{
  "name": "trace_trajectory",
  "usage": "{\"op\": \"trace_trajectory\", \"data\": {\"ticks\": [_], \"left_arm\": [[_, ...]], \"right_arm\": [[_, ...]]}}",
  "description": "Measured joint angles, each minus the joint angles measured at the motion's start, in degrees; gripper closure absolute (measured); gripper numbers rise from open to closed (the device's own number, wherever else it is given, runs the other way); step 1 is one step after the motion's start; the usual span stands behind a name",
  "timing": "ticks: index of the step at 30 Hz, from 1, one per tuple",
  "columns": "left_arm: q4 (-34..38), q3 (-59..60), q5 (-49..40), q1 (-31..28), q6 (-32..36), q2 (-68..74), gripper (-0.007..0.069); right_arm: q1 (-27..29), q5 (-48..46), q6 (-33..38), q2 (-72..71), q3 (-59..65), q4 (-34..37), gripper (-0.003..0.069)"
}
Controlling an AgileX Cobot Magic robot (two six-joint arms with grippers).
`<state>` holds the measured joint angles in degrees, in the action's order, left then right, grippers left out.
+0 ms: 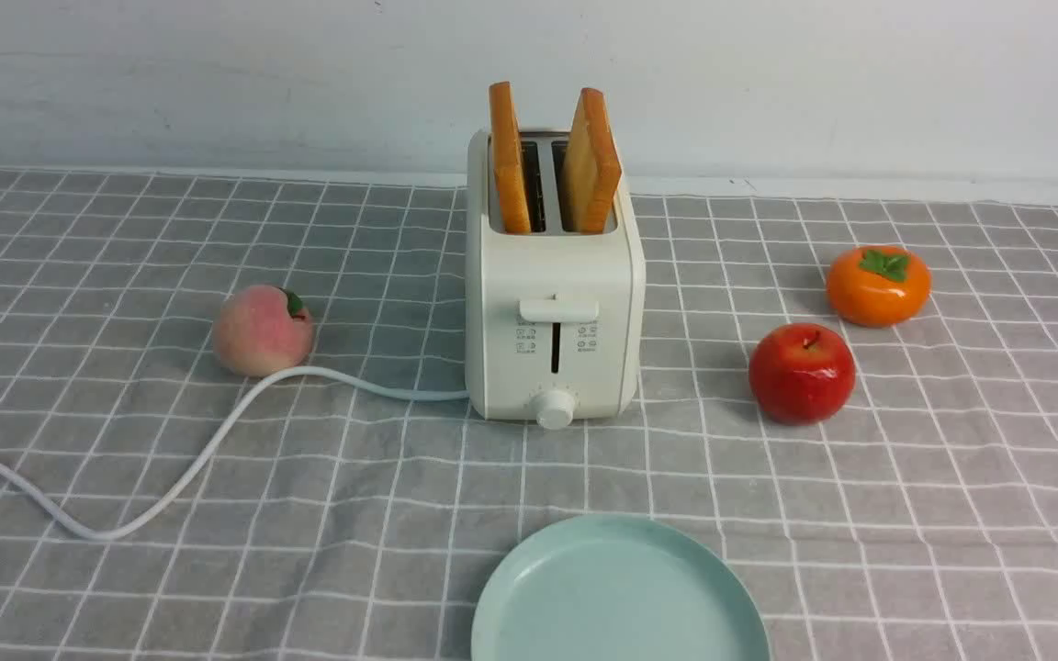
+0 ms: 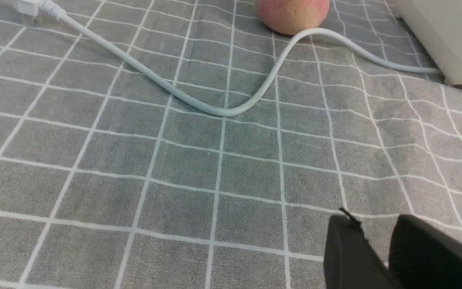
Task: Take toasted bread from bread machine on grey coffee table place on plate.
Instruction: 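Grasp the toast slice in the toaster and pull it up out of the slot with the right gripper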
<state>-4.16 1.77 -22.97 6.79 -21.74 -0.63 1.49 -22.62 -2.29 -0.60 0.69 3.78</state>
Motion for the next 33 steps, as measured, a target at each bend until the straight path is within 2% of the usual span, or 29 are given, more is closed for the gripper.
{"op": "trace_trajectory", "data": {"ticks": [16, 21, 28, 33], "left_arm": [[-0.1, 0.0, 0.2, 0.0, 0.0, 0.0, 0.0461], [-0.3, 0.0, 4.8, 0.0, 0.0, 0.0, 0.0461], [-0.1, 0.0, 14.6, 0.0, 0.0, 0.0, 0.046], [0.7, 0.0, 19.4, 0.0, -0.6, 0.0, 0.0459]], "right_arm": [[0.0, 0.0, 0.0, 0.0, 0.0, 0.0, 0.0419], [0.0, 1.0, 0.0, 0.0, 0.1, -0.1, 0.0419], [0.0, 9.6, -0.5, 0.0, 0.7, 0.0, 0.0419], [0.0, 17.4, -5.0, 0.0, 0.7, 3.1, 0.0419]]}}
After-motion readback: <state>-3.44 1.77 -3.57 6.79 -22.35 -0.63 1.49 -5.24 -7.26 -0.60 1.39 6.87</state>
